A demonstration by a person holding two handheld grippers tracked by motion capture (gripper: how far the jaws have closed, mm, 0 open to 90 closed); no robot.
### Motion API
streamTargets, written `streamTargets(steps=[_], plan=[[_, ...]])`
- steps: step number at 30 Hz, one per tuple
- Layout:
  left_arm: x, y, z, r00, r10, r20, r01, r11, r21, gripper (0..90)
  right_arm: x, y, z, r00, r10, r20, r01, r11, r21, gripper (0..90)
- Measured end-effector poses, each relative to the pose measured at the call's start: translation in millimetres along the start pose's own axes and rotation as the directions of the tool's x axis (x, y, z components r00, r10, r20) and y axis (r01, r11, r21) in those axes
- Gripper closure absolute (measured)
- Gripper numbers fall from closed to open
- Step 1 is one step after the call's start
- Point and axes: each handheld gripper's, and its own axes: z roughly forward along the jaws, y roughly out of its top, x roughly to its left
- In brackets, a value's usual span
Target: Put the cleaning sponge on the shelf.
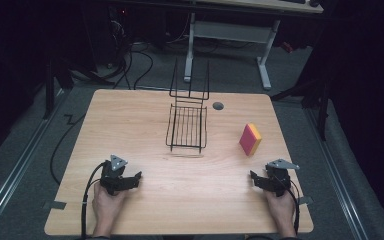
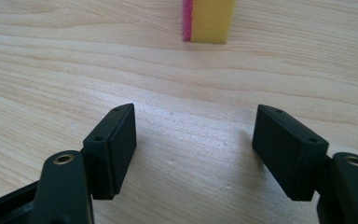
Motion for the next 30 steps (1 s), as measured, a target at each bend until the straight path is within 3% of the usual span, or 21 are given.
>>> streamTargets(steps=[30], plan=[[0.6,-0.1,-0.1,1.0000,-0.006,-0.002,0.006,1.0000,-0.004,20.3,0.1,-0.1,-0.3,1.0000,-0.001,-0.005,0.001,1.000,0.002,30.1]])
